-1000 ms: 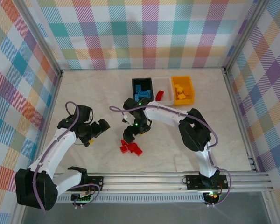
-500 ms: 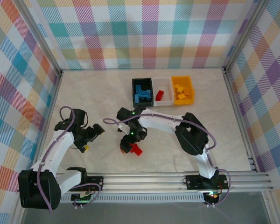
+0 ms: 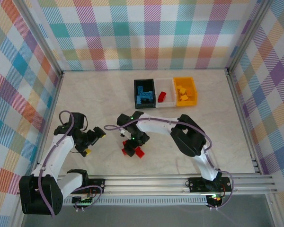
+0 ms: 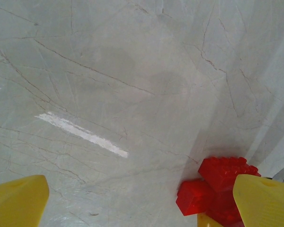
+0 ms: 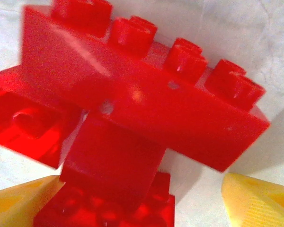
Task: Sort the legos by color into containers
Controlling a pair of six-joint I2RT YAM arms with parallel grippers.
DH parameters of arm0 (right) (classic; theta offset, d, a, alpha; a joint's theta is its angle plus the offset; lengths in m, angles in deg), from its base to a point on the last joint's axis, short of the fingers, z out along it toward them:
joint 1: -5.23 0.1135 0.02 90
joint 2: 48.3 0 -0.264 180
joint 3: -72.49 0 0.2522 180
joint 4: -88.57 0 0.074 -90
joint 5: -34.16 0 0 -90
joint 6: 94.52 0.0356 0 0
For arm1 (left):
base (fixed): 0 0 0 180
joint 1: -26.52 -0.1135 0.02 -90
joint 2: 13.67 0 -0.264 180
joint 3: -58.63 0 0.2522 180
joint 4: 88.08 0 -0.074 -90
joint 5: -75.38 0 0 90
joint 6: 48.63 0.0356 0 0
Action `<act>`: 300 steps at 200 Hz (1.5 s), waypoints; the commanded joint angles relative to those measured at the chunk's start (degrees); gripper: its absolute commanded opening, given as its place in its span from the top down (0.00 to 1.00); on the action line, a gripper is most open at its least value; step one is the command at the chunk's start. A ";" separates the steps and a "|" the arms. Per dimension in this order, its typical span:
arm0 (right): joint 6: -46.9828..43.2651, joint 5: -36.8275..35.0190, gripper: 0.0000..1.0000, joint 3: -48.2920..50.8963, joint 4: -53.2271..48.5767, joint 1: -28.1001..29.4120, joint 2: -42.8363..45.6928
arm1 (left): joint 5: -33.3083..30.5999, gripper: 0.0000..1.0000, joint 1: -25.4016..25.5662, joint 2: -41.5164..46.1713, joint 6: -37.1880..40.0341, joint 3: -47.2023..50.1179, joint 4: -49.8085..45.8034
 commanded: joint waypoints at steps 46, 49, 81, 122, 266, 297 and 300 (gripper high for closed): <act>1.78 -3.75 0.40 -3.87 -0.86 0.45 -1.09 | 1.30 0.00 -1.19 0.99 0.44 0.84 -0.29; 1.78 -3.98 0.41 -3.95 -1.08 0.49 -0.92 | 1.30 0.00 -1.19 0.92 0.40 0.88 -0.26; 2.03 -5.90 0.44 -3.96 -2.41 0.20 1.94 | 1.21 0.00 -1.19 0.72 0.42 0.84 0.15; 2.49 -5.18 0.47 -3.91 -2.67 -1.54 3.33 | 1.48 0.00 -1.19 -0.02 0.20 0.84 1.04; 3.23 -4.14 0.49 -32.61 -3.93 -32.15 -5.21 | 3.51 0.00 7.48 -4.65 1.13 -5.81 2.07; 4.39 -5.68 0.49 -44.38 -5.22 -36.36 -14.28 | 2.48 0.00 11.43 -7.92 1.77 -9.51 1.30; 4.48 -5.88 0.50 -45.36 -5.27 -36.66 -14.96 | 2.29 0.00 11.79 -8.25 2.04 -9.99 1.05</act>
